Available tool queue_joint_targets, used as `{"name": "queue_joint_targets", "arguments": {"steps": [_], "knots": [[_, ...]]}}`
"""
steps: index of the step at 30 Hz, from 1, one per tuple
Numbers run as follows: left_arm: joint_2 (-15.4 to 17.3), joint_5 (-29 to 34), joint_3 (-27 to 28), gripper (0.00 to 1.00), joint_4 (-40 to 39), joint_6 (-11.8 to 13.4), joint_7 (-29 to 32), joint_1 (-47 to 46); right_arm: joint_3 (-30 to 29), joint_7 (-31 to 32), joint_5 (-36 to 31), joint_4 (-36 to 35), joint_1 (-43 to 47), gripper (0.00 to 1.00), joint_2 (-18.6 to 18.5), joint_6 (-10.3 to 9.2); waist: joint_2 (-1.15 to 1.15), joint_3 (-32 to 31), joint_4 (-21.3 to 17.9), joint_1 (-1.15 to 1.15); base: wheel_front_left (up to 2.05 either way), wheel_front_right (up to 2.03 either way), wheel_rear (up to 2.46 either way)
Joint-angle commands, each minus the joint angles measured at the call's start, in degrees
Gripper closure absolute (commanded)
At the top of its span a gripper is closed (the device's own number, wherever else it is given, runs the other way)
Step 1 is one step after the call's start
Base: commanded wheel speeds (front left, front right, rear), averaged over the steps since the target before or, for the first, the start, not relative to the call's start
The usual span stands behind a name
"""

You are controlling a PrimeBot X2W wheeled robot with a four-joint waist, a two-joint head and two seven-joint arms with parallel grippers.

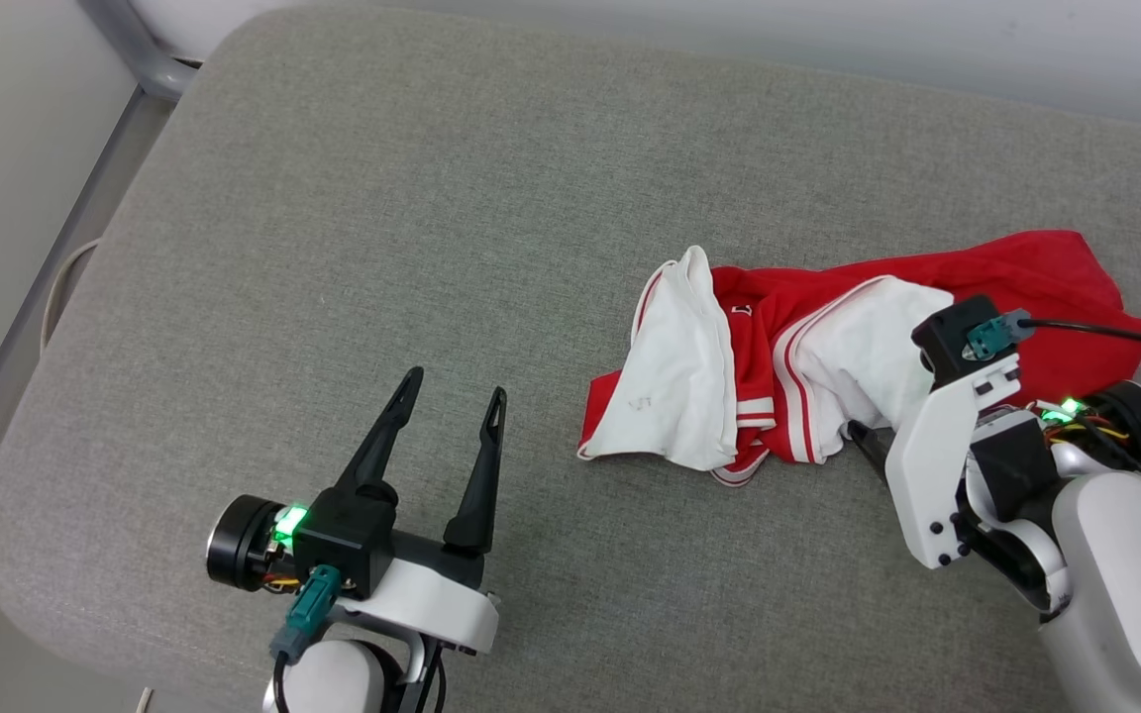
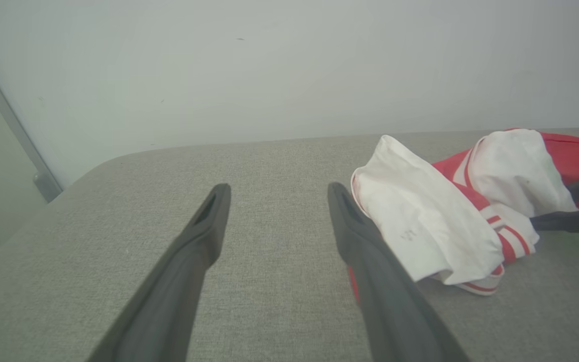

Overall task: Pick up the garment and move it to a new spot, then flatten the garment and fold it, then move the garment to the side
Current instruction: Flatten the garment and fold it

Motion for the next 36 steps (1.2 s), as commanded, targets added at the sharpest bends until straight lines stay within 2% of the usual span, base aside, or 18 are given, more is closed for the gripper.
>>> {"name": "queue_joint_targets", "arguments": {"steps": [1,2,9,15,18,26,31,33,36], "knots": [[-0.15,-0.16,0.12,0.00,-0.17,0.23,-0.15,-0.45,0.31,-0.26,-0.12,0.21,-0.91,0.67,0.10,-0.06,0.00,0.02,-0.01,0.00,0.00,0.00,0.00],[-0.16,-0.16,0.18,0.00,-0.13,0.27,-0.15,-0.48,0.45,-0.48,0.15,0.35,-0.87,1.00,0.21,-0.05,0.00,0.04,-0.07,0.00,0.00,0.00,0.00],[-0.18,0.22,0.87,0.00,0.61,0.33,-0.15,-0.25,1.37,-1.82,2.59,-0.53,0.65,1.00,0.01,-0.05,0.00,-1.88,-1.87,0.00,0.00,0.00,0.00],[-0.17,0.57,1.02,0.00,1.01,0.23,-0.15,1.21,-0.45,-1.60,5.97,-4.95,5.87,1.00,-0.95,-0.05,0.00,-5.51,-4.26,0.00,0.00,0.00,0.00],[-0.18,0.69,1.22,0.00,1.06,0.24,-0.15,1.91,-2.81,-0.42,7.55,-8.40,10.17,1.00,-1.61,-0.05,0.00,-7.36,-5.61,0.00,0.00,0.00,0.00],[-0.17,0.39,1.12,0.00,0.93,0.27,-0.15,3.13,-14.10,4.02,8.55,-15.76,22.38,1.00,-3.39,-0.05,0.00,-9.03,-8.08,0.00,0.00,0.00,0.00],[-0.17,-0.01,0.73,0.00,1.00,0.22,-0.15,3.21,-19.95,2.77,8.70,-14.64,25.06,1.00,-2.44,-0.06,0.00,-8.69,-8.74,0.00,0.00,0.00,0.00],[-0.17,-0.01,0.46,0.00,1.31,-0.03,-0.15,3.04,-20.04,0.57,6.09,-12.53,25.17,1.00,-3.81,-0.06,0.00,-8.48,-8.72,0.00,0.00,0.00,0.00],[-0.18,0.06,0.33,0.00,1.51,-0.07,-0.15,2.68,-20.32,-2.04,5.62,-9.80,24.60,1.00,-2.82,-0.06,0.00,-8.44,-8.57,0.00,0.00,0.00,0.00]]}}
